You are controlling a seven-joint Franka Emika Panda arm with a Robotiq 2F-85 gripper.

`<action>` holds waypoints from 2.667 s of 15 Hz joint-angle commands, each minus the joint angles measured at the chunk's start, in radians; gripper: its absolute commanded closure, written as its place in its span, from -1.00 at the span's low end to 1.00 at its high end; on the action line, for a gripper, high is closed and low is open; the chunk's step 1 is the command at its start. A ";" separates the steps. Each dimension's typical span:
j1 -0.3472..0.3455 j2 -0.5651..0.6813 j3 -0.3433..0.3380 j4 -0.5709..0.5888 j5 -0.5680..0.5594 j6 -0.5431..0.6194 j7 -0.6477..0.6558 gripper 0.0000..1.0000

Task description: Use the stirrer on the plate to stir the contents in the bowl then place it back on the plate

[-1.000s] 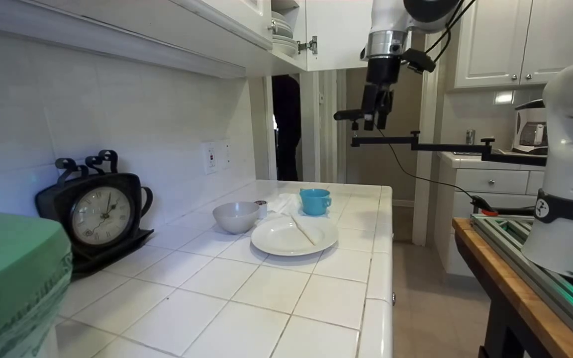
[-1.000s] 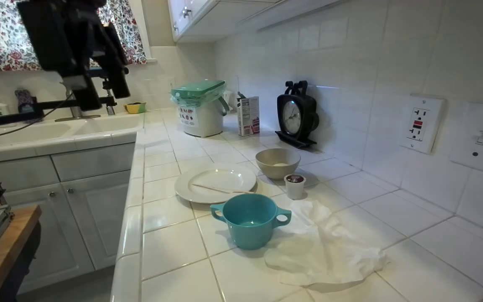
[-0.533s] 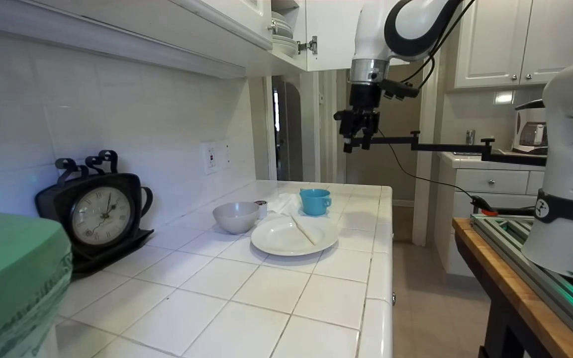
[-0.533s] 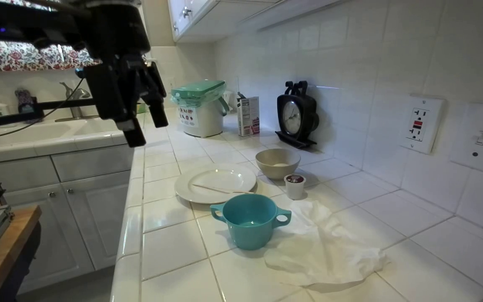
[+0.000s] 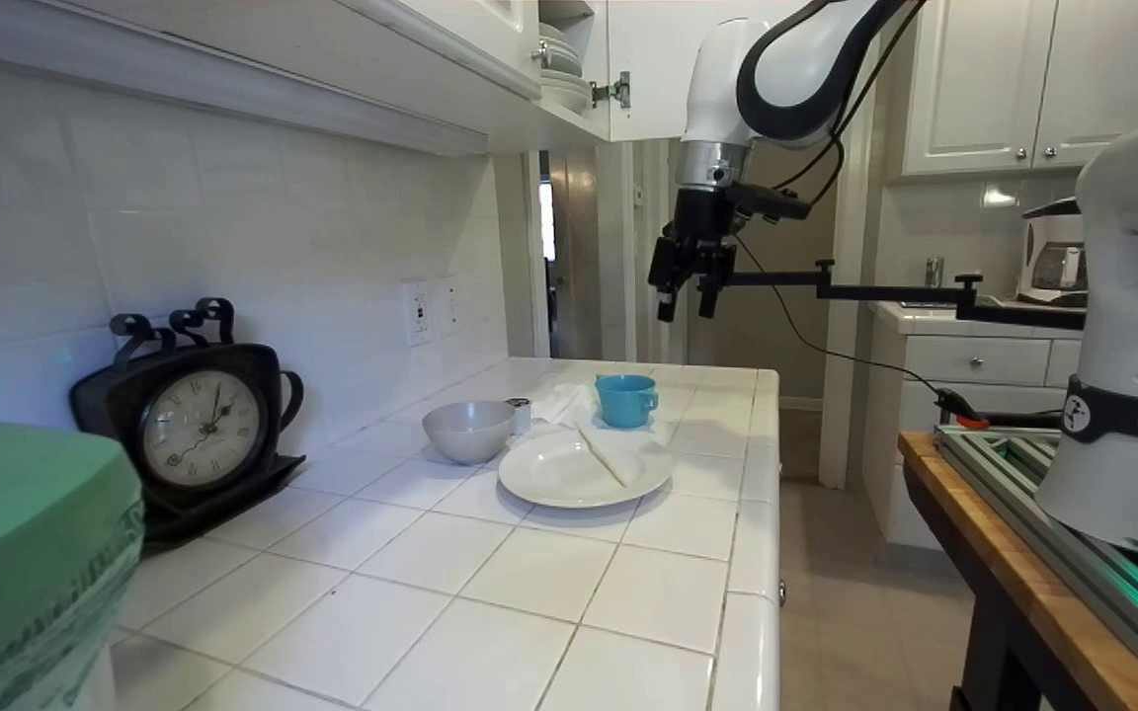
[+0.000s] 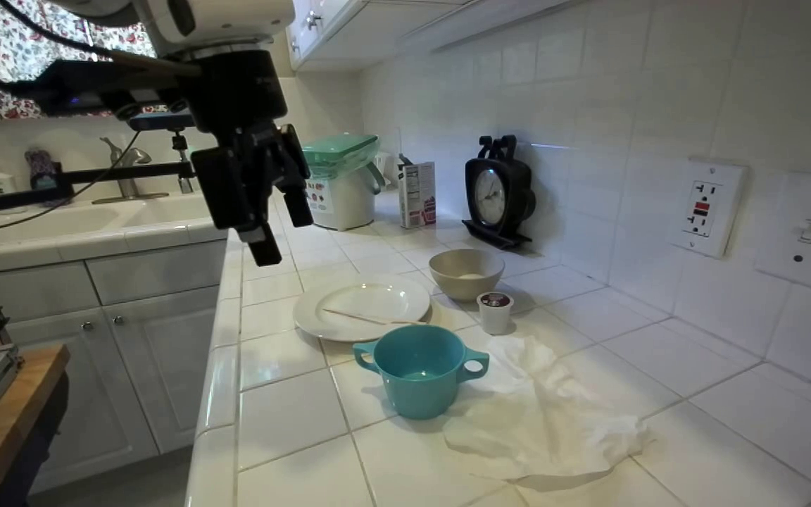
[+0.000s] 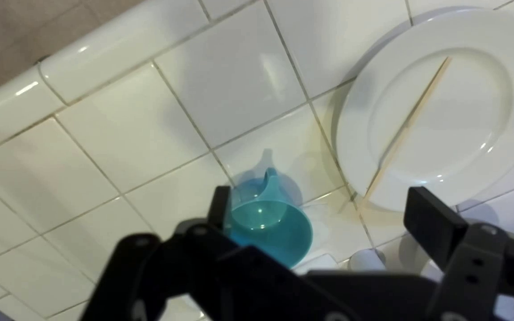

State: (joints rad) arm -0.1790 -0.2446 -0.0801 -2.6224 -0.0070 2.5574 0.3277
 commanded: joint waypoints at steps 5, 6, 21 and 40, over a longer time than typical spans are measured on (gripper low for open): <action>-0.013 0.085 0.015 0.021 -0.007 0.053 0.077 -1.00; -0.010 0.112 0.014 0.030 -0.003 0.070 0.089 -1.00; 0.091 0.477 -0.023 0.292 0.077 0.179 0.141 -1.00; 0.178 0.652 -0.085 0.462 0.098 0.163 0.234 -0.69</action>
State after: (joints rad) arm -0.0216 0.3871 -0.1503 -2.1913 0.0559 2.7426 0.5434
